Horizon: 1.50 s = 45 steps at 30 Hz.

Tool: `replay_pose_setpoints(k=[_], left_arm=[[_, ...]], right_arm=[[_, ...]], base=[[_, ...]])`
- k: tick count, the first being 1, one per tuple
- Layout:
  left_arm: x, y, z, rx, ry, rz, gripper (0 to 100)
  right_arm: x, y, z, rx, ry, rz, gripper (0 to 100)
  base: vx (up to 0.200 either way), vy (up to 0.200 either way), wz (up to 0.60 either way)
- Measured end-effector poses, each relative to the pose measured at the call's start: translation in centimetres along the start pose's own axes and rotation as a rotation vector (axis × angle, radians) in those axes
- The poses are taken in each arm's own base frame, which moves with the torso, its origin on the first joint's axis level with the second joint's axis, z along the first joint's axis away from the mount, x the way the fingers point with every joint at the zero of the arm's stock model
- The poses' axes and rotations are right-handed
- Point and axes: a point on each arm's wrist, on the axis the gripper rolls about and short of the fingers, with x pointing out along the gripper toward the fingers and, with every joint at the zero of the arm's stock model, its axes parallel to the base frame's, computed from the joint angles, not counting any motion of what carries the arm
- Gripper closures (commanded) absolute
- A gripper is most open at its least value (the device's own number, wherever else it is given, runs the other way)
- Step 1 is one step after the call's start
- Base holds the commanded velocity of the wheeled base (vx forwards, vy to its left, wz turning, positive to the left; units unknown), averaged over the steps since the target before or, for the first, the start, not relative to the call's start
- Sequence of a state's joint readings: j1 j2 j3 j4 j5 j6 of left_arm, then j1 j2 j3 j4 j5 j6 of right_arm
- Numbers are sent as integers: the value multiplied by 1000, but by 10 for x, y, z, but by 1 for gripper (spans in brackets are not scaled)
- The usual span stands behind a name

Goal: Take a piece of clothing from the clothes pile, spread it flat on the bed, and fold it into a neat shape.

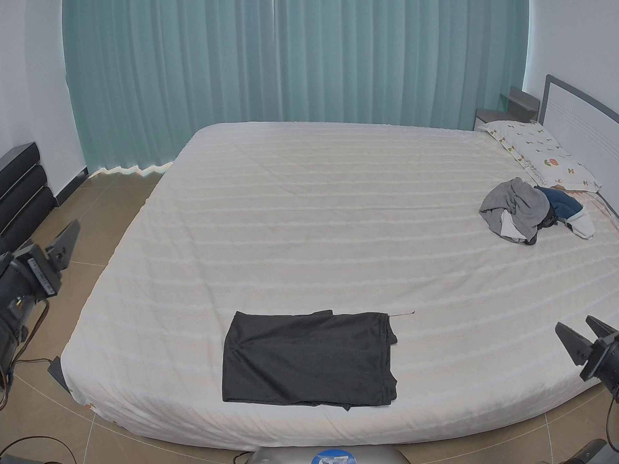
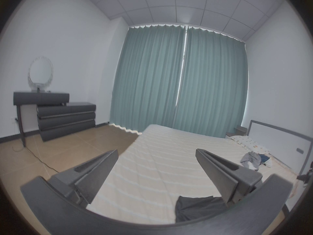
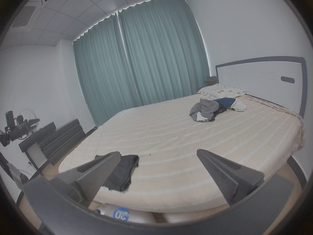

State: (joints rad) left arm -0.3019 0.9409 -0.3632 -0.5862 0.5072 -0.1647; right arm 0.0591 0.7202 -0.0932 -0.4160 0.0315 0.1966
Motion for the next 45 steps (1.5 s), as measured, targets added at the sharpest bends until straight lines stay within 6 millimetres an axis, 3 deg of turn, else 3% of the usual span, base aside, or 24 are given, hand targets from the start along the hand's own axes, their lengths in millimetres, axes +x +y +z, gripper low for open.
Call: replay_pose_setpoints(k=[9,18,28,35,39,45], left_arm=[[-65,44,-18,110,-67,139,0],[-123,73,-57,177,-134,288,0],[-130,77,-89,192,-170,255,0],[-126,75,-109,229,-80,95,0],[-126,73,-112,232,-60,-19,0],[-126,71,-114,181,-46,-128,0]], right_arm=[[-55,-4,-26,-96,-26,-37,0],[-81,-6,-42,-169,-168,-95,0],[-78,-7,-49,-212,-387,-94,0],[-72,-10,-64,-185,-281,-90,0],[-69,-12,-75,-195,-178,-97,0],[-69,-12,-75,-204,-177,-94,0]], base=[[0,0,0],[0,0,0],[0,0,0],[0,0,0],[0,0,0],[0,0,0]])
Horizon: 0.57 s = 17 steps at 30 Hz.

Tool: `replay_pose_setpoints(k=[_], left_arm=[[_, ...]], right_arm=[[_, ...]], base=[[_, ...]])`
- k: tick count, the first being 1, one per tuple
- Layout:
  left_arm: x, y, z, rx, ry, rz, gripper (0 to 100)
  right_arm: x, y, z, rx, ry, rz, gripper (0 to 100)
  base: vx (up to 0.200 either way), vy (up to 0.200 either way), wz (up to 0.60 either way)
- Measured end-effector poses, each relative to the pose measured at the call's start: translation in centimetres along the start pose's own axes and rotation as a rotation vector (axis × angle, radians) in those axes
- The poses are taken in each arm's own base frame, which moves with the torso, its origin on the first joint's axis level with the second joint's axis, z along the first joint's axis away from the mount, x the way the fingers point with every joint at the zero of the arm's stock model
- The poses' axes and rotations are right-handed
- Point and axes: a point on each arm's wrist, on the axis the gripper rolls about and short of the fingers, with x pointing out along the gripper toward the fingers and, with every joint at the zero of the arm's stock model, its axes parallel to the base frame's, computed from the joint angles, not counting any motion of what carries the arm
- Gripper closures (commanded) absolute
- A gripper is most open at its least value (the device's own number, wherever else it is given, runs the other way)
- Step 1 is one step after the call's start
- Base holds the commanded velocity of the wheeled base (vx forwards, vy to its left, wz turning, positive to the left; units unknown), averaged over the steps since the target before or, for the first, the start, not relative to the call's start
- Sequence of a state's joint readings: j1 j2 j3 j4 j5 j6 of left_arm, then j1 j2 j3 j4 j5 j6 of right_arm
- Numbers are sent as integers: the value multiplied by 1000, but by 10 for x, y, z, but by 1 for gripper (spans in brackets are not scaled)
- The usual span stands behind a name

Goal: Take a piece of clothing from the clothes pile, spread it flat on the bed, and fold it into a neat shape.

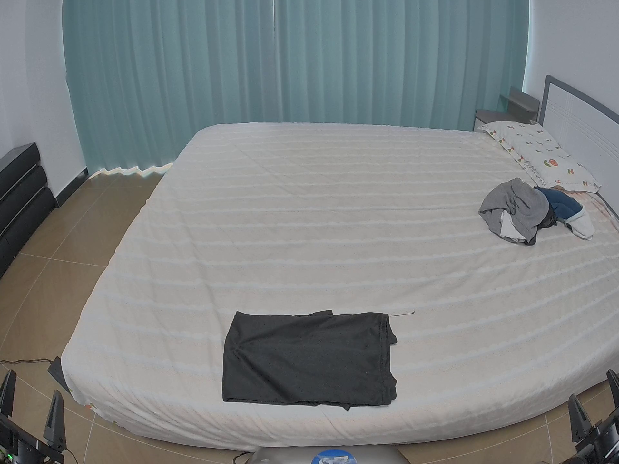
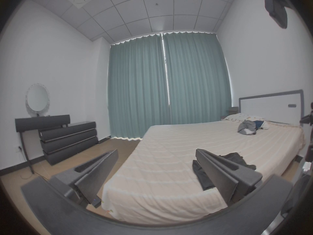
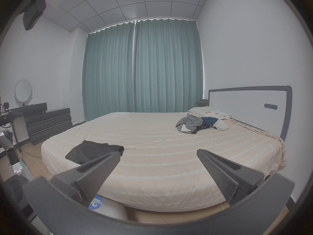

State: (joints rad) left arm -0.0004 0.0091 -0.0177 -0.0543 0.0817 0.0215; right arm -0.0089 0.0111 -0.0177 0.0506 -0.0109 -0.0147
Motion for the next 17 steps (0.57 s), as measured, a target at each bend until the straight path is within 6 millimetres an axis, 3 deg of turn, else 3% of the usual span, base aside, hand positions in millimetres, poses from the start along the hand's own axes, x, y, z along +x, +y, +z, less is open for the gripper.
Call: replay_pose_setpoints(k=[17], left_arm=[[0,-2,-7,-9,65,-106,0]], right_arm=[[0,0,1,-4,-8,10,0]], base=[[0,0,0]])
